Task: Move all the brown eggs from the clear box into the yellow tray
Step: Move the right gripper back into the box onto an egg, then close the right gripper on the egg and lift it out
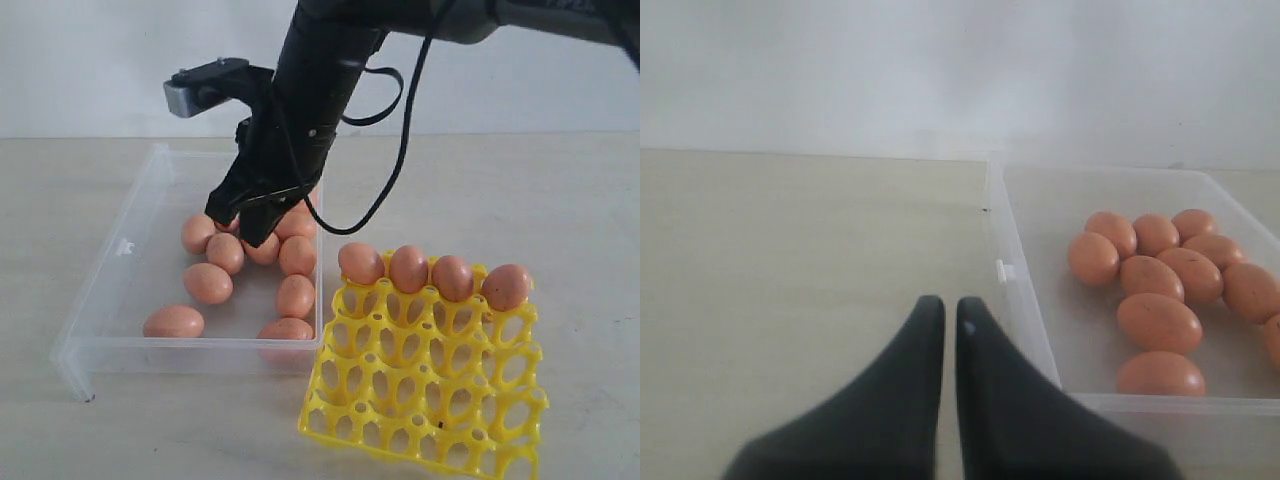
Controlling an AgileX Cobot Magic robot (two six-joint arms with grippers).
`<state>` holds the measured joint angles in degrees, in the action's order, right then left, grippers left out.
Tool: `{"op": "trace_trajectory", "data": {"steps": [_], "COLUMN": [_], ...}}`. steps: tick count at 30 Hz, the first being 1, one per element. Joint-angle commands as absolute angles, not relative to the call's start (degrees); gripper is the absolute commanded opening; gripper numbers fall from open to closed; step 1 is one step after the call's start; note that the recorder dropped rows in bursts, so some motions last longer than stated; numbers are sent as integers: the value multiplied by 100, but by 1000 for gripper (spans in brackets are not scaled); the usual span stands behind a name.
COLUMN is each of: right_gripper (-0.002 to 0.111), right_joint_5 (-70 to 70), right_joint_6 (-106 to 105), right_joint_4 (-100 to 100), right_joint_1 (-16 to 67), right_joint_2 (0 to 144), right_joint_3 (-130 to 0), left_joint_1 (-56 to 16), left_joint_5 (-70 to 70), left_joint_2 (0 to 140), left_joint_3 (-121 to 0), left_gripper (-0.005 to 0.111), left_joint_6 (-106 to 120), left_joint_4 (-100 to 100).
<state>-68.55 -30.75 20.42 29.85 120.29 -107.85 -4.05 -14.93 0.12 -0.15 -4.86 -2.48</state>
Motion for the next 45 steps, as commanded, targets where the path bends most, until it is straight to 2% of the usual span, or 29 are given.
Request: {"op": "trace_trajectory", "data": {"steps": [1,6,8,15,30,39,42,45], "right_gripper": [10,43,49,50,50,48,34,8], "right_joint_5": [-6748,-5859,-5577,-5085,-4523,-4440,-4440,-4452], "right_joint_6": [-3604,-3671,-3648,-3546,-2678,-2420,-2274,-2258], "right_joint_4": [2114,2016,2008,1527,773,736,736,736], "right_joint_1": [3169,3380,3451,3786,3785,3785,3785,3785], "right_joint_2": [12330,12488,12573,12960,13612,13667,13667,13667], "right_joint_3": [-11065,-11082,-11093,-11093,-11093,-11093,-11093,-11093], "left_joint_1": [-385,-385,-385,-385,-385,-385,-385,-385], "left_joint_5": [-1460,-1460,-1460,-1460,-1460,-1460,-1460,-1460], "left_joint_2": [0,0,0,0,0,0,0,0], "left_joint_3": [0,0,0,0,0,0,0,0], "left_gripper": [4,4,4,4,4,4,4,4], "left_joint_6": [-473,-473,-473,-473,-473,-473,-473,-473], "left_joint_4": [-234,-234,-234,-234,-234,-234,-234,-234]}}
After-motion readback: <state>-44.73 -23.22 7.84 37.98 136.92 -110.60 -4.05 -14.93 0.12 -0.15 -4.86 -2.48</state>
